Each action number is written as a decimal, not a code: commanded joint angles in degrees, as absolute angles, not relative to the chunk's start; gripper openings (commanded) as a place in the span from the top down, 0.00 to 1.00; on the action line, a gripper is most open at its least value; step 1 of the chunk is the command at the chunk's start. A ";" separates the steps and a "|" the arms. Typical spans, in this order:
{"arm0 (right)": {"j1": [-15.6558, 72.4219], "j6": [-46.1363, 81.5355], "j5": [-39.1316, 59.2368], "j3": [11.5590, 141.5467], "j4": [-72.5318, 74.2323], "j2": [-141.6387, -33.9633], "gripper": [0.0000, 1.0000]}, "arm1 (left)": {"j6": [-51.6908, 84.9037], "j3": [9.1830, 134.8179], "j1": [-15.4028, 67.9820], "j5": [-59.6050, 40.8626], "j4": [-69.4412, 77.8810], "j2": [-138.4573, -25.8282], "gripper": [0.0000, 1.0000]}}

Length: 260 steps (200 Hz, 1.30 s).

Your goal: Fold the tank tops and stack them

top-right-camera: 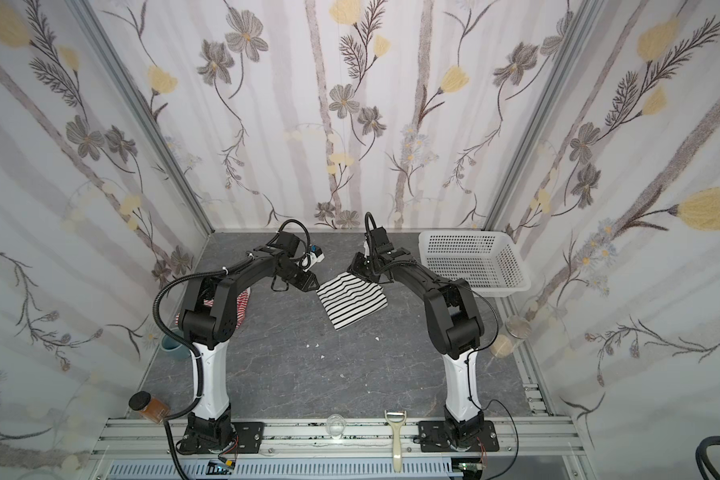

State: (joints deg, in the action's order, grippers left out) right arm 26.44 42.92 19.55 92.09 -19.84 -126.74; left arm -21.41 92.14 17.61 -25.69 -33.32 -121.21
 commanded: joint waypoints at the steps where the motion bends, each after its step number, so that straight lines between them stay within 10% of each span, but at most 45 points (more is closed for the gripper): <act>1: 27.13 40.39 16.50 91.53 -17.87 -127.15 0.71 | -18.93 88.34 18.96 -24.52 -29.41 -116.72 0.65; 58: 25.98 41.11 18.57 96.91 -15.05 -134.56 0.84 | -18.72 86.08 25.77 -27.16 -27.30 -117.47 0.64; 260: 24.23 45.18 13.82 89.02 -16.85 -129.36 0.80 | -18.15 89.55 23.41 -7.06 -27.06 -120.35 0.61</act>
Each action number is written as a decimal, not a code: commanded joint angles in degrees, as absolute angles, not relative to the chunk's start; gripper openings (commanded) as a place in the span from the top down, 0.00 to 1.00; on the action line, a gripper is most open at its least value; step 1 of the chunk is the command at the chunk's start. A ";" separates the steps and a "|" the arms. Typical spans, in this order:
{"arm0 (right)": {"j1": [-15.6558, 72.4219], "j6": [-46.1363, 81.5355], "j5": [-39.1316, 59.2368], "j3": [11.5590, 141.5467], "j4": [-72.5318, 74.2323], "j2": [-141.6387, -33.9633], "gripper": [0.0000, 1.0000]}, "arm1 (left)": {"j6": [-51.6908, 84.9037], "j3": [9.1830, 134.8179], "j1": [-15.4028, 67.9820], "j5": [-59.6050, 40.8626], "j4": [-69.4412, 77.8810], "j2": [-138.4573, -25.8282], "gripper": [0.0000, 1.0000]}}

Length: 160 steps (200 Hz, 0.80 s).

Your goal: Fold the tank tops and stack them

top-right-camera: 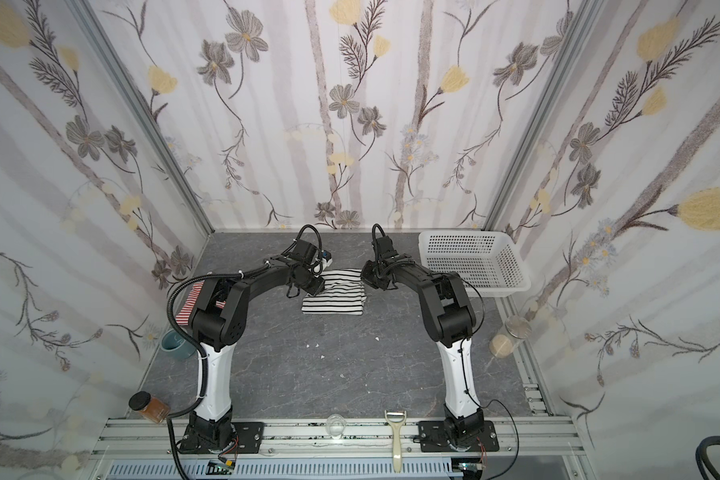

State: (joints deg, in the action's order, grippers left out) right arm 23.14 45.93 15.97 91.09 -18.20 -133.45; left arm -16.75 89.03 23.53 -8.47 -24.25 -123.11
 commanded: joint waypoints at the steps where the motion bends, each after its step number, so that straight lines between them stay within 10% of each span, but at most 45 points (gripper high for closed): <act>1: 24.33 45.18 13.81 88.85 -16.77 -129.15 0.80 | -18.17 89.56 23.40 -7.09 -27.06 -120.20 0.60; 160: 31.65 38.91 7.87 80.46 -17.84 -124.78 0.69 | -9.07 75.85 13.10 -31.50 -27.42 -112.31 0.39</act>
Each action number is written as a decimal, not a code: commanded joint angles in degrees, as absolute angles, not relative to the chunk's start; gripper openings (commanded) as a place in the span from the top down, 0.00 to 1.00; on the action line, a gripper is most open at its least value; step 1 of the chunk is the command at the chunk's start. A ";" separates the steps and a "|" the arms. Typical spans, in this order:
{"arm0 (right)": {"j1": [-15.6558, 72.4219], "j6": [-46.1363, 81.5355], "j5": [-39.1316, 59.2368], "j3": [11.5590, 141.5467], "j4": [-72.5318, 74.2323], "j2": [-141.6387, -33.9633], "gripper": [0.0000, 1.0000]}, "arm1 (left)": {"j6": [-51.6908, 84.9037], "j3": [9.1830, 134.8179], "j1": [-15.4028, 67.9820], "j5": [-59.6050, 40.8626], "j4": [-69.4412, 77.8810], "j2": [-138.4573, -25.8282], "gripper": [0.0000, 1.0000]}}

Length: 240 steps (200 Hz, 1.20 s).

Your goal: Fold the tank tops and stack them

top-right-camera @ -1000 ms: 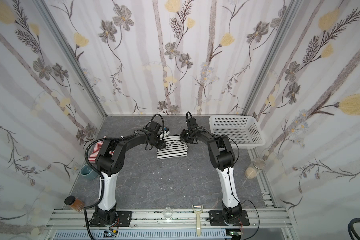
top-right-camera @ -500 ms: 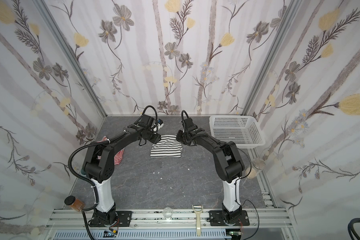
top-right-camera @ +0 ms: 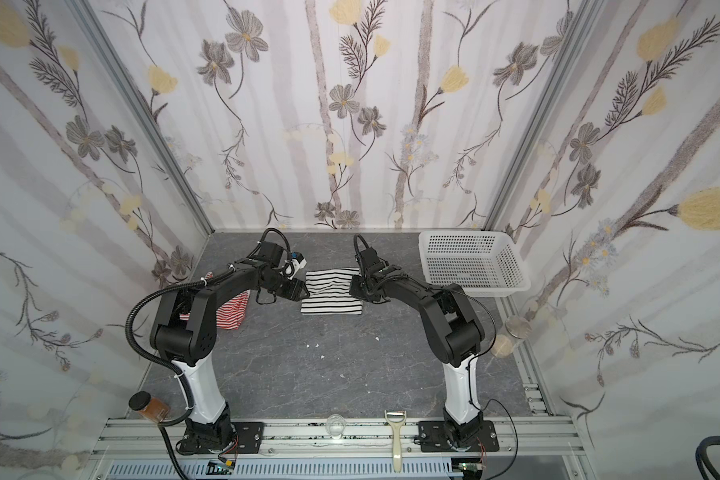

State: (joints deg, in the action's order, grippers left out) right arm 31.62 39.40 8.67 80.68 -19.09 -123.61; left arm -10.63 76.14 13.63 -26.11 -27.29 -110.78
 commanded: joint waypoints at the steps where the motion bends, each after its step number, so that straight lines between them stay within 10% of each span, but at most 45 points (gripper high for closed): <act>1: 31.65 38.92 7.85 80.44 -17.89 -124.83 0.69 | -9.02 75.85 13.10 -31.61 -27.42 -112.40 0.39; 166: 34.84 40.49 5.66 77.00 -18.77 -127.79 0.69 | -5.98 77.21 12.83 -37.23 -27.38 -121.12 0.36; 240: 35.88 41.75 5.98 76.55 -17.71 -127.43 0.70 | -5.89 78.18 12.58 -39.00 -27.33 -121.27 0.58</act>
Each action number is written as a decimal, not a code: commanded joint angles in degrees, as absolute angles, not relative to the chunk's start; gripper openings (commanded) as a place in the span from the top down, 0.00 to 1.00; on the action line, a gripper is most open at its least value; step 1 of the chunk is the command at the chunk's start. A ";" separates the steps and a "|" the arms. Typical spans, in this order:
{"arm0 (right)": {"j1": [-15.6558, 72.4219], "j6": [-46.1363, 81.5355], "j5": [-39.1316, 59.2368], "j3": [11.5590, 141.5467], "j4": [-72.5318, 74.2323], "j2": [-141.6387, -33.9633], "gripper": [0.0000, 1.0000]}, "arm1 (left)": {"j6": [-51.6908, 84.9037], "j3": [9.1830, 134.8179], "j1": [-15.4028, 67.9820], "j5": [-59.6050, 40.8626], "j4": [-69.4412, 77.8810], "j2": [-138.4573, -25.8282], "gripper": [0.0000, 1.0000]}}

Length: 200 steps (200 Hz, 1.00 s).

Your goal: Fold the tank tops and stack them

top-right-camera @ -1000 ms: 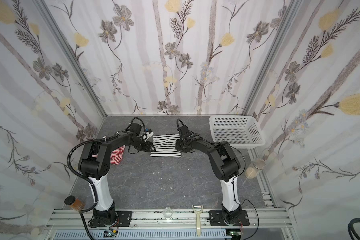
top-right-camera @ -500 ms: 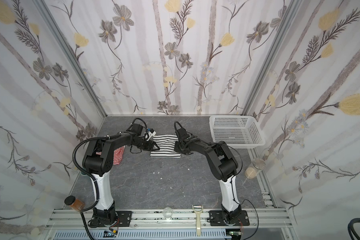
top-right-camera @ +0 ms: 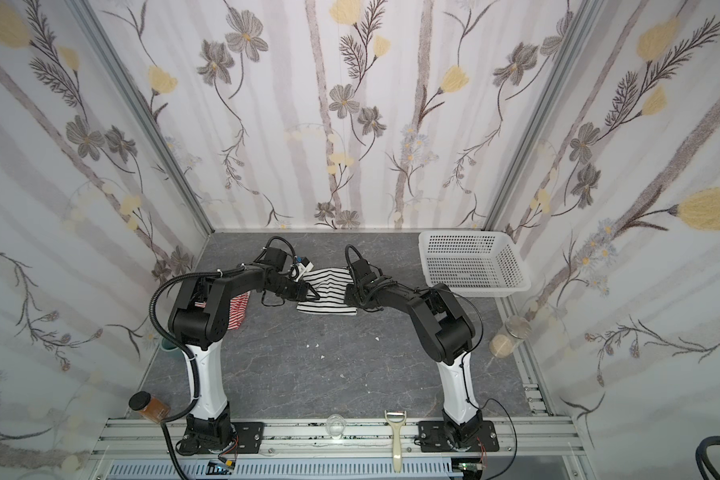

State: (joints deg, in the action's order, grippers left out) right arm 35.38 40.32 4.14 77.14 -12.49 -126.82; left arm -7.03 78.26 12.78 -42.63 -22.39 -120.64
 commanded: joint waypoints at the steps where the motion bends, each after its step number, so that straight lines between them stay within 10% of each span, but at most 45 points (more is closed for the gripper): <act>1: 35.87 41.75 5.98 76.55 -17.69 -127.44 0.70 | -5.94 78.16 12.53 -38.97 -27.29 -121.28 0.58; 62: 36.57 42.69 7.33 75.01 -15.47 -126.10 0.70 | -5.95 79.01 12.22 -39.94 -27.24 -121.83 1.00; 200: 33.97 44.56 13.60 68.74 -9.37 -112.02 0.64 | -8.47 78.23 11.14 -36.02 -28.08 -117.20 1.00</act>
